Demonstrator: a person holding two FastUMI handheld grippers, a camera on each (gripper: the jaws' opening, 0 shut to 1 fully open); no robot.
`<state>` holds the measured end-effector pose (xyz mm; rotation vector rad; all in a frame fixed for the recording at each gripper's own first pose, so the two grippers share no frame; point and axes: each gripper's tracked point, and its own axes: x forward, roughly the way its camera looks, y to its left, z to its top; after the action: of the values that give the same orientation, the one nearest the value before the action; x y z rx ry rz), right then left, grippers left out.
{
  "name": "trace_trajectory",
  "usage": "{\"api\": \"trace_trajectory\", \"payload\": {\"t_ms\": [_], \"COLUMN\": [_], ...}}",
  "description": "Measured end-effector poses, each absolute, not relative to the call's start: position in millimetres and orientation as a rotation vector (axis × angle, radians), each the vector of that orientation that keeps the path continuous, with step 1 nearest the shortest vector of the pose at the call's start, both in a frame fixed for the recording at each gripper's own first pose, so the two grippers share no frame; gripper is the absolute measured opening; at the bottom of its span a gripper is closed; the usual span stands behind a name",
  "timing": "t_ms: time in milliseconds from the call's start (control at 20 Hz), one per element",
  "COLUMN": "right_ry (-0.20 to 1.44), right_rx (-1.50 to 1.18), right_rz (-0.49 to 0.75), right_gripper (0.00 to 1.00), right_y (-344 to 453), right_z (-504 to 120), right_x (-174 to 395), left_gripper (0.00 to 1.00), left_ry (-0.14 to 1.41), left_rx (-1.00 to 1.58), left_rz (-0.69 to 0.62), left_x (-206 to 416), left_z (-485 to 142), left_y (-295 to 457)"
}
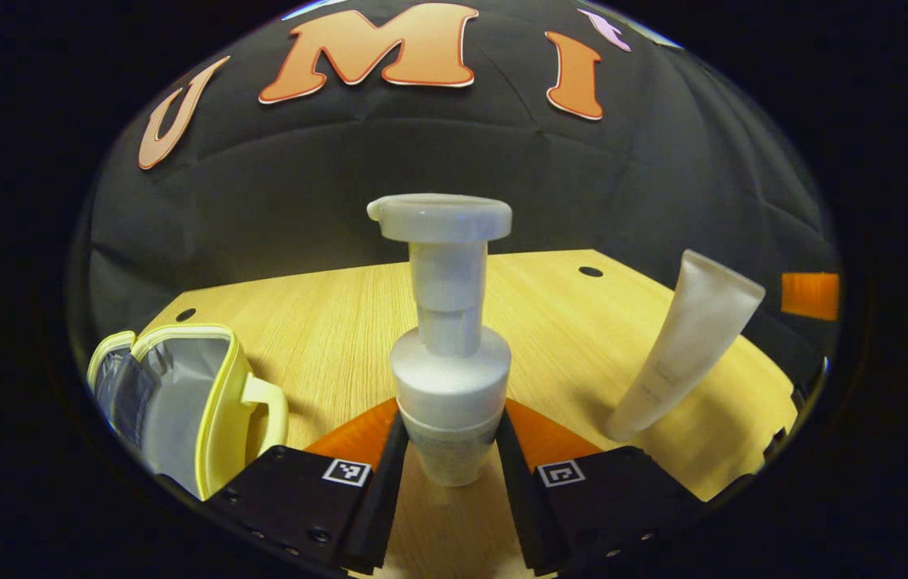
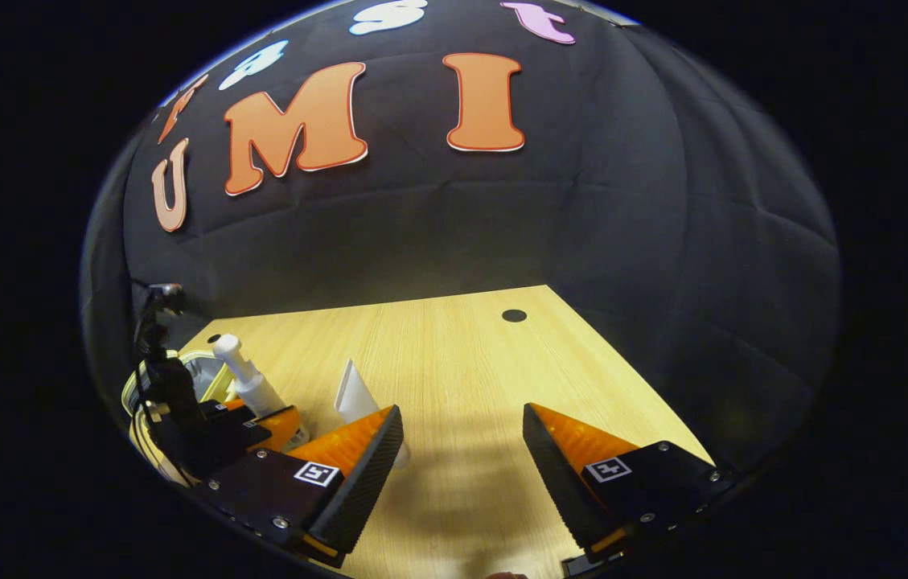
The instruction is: First open the suitcase, pack the skin care products into it, and then close the suitcase.
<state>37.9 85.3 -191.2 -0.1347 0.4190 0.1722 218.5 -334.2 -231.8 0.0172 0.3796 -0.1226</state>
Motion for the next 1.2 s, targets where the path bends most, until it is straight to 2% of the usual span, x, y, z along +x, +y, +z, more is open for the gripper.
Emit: {"api": "trace_trajectory", "payload": {"t_ms": [400,600,1100,1200], "right_ry": [0.394,0.401,0.573,0.586], "right_rx": [-0.139,-0.217,-0.317,-0.330], "right_rz": [0.283,0.308,0.311,0.306], "right_gripper": [0.95,0.95,0.96,0.92], "right_y": [139.3,162.1,166.3,163.4], "right_z": [-183.2,-201.3,-289.8,-301.2], "right_x": [17.9,22.1,49.1,58.1], "left_gripper": [0.60,0.60,0.60,0.60], "left_ry": [0.341,0.334,0.347,0.365], "left_rx": [0.035,0.059,0.042,0.024], "left_rz": [-0.155,-0.142,-0.014,0.008], "left_x": [162.8,129.6,70.8,64.3], "left_z": [-139.4,-107.4,-90.6,-97.0], "left_y": [-294.4,-262.3,-175.3,-171.2]}}
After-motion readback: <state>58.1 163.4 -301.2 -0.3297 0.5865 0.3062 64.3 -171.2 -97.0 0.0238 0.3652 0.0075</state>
